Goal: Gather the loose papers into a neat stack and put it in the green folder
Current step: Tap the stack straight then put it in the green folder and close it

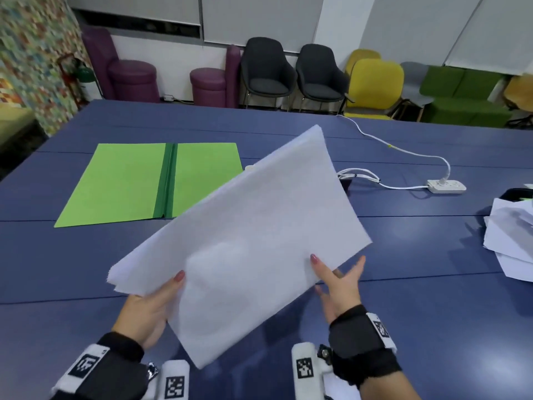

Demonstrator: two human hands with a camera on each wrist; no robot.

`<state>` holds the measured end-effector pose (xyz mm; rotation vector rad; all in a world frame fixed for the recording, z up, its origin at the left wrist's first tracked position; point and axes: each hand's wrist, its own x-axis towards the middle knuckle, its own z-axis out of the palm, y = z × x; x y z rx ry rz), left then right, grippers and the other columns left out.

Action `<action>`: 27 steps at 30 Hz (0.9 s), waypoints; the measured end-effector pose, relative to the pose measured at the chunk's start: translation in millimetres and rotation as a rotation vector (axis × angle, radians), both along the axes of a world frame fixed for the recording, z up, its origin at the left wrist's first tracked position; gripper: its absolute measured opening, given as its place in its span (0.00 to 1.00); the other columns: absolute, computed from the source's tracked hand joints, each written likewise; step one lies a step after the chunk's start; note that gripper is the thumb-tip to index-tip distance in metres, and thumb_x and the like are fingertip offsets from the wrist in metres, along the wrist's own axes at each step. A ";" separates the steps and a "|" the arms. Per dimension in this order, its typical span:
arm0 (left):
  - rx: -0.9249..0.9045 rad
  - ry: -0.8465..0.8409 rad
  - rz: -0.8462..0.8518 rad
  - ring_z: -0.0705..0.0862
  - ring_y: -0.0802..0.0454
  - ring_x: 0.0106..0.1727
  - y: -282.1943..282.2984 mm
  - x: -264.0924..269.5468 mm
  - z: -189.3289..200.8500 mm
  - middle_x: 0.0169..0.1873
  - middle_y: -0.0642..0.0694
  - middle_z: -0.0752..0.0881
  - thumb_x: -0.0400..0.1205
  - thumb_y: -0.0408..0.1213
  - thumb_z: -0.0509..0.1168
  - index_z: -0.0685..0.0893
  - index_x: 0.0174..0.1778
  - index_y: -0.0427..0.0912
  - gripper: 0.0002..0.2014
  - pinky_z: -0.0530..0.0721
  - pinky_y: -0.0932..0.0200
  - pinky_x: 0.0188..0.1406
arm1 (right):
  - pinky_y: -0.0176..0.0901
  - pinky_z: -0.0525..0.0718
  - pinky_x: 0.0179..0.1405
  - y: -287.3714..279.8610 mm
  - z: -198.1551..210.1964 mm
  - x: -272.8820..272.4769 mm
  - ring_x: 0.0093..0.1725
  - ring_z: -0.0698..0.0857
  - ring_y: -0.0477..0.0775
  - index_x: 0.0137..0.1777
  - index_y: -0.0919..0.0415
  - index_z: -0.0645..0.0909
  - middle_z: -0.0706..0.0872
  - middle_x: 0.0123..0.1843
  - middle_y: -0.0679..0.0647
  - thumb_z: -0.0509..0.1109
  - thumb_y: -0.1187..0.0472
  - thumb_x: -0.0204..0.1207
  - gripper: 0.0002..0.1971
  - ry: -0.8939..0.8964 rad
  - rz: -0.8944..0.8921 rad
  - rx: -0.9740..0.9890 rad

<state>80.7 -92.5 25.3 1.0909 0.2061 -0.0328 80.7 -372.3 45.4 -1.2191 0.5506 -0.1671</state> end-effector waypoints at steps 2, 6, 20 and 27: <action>-0.102 0.024 -0.049 0.90 0.51 0.50 -6.0 -3.6 -5.4 0.57 0.40 0.87 0.62 0.34 0.78 0.80 0.62 0.32 0.31 0.88 0.57 0.47 | 0.52 0.88 0.50 12.5 0.1 -5.1 0.62 0.85 0.59 0.77 0.56 0.65 0.79 0.71 0.60 0.86 0.59 0.51 0.52 -0.061 0.225 0.416; -0.103 0.018 -0.091 0.90 0.50 0.51 -11.5 -3.9 -6.0 0.54 0.42 0.90 0.49 0.36 0.83 0.83 0.58 0.37 0.38 0.89 0.58 0.45 | 0.53 0.88 0.54 14.4 7.8 4.1 0.59 0.87 0.60 0.63 0.64 0.80 0.89 0.58 0.60 0.88 0.56 0.42 0.44 -0.234 0.245 0.442; 0.380 -0.356 -0.113 0.88 0.66 0.36 -12.3 23.7 72.6 0.33 0.62 0.91 0.67 0.22 0.73 0.83 0.46 0.42 0.16 0.85 0.70 0.35 | 0.23 0.82 0.36 19.8 41.4 9.4 0.36 0.88 0.32 0.42 0.60 0.83 0.91 0.31 0.37 0.65 0.79 0.74 0.13 -0.334 0.387 -0.234; 0.462 -0.339 -0.035 0.88 0.65 0.43 -17.1 4.8 52.7 0.41 0.62 0.92 0.58 0.43 0.76 0.83 0.50 0.40 0.25 0.83 0.72 0.39 | 0.23 0.82 0.36 19.2 29.2 -1.5 0.36 0.88 0.32 0.44 0.58 0.81 0.92 0.32 0.39 0.76 0.77 0.63 0.16 -0.353 0.278 -0.316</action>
